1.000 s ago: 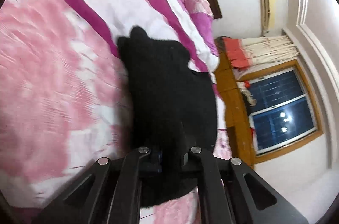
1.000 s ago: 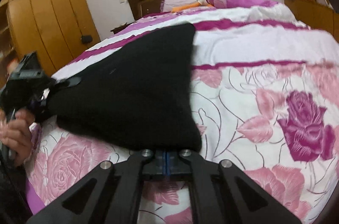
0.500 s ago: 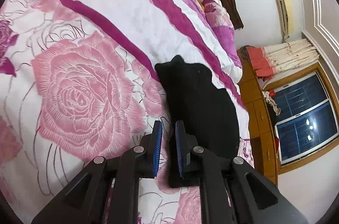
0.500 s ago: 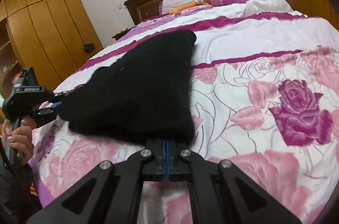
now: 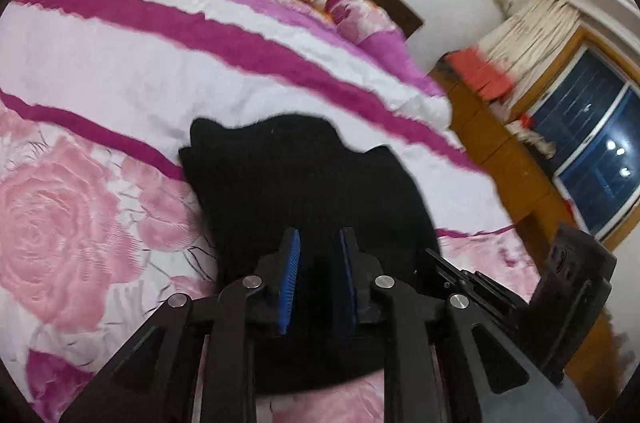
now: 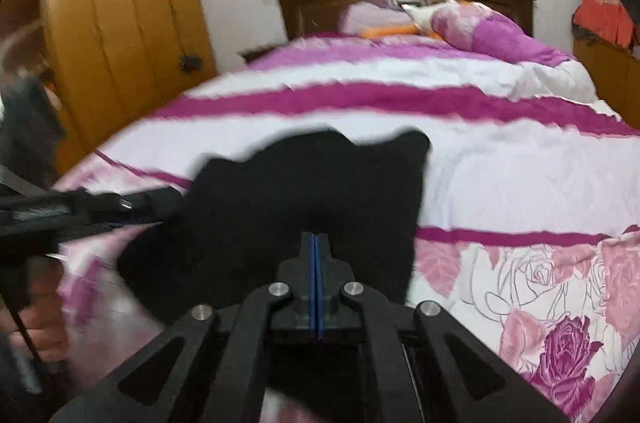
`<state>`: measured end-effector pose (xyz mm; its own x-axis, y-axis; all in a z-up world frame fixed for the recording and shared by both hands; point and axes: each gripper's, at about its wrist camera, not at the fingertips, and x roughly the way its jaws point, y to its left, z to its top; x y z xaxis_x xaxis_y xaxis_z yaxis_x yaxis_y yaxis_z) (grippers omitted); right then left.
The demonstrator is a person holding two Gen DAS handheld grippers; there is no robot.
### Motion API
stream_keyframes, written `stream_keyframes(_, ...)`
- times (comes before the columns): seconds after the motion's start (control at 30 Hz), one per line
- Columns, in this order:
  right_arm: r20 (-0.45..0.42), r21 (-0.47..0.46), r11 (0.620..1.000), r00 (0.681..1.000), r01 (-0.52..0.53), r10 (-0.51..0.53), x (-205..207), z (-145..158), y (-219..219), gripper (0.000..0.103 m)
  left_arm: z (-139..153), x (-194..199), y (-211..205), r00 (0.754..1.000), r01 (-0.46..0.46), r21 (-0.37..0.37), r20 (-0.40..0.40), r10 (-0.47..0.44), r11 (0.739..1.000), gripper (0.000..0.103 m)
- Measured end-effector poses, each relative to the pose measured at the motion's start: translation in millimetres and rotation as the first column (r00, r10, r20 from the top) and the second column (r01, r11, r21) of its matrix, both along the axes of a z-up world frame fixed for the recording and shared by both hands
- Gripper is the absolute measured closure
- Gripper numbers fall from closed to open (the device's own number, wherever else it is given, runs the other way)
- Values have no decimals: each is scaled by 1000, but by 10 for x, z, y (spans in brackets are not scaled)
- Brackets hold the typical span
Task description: Fold small clothes
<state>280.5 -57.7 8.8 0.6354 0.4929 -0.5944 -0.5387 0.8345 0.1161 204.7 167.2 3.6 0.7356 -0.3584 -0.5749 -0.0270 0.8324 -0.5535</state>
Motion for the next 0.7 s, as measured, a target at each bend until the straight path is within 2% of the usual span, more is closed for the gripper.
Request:
stream_keyframes(0.07, -6, 7, 999, 999, 35, -35, 55, -137, -82, 103, -132, 135, -99, 999, 15, 11, -36, -14, 1000, 102)
stream_keyframes(0.17, -33, 74, 993, 996, 89, -87, 107, -237, -247, 103, -240, 162, -186, 999, 31, 45, -46, -29, 999, 102)
stream_keyframes(0.23, -37, 77, 992, 995, 99, -97, 117, -280, -259, 103, -265, 135, -203, 999, 30, 60, -46, -27, 998, 102)
stream_keyframes(0.37, 5, 20, 995, 995, 98, -98, 57, -304, -148, 103, -217, 90, -200, 998, 37, 61, -45, -34, 997, 102)
stream_keyframes(0.43, 3, 27, 995, 995, 95, -95, 69, -309, -164, 103, -228, 62, -175, 998, 43, 66, -47, -40, 997, 102)
stream_keyframes(0.57, -28, 69, 995, 997, 78, -76, 131, -291, -225, 103, -166, 16, -241, 998, 52, 134, -28, -49, 990, 102)
stream_keyframes(0.7, -19, 81, 994, 998, 67, -66, 111, -254, -241, 103, -45, -50, -302, 998, 53, 207, 7, -56, 977, 101)
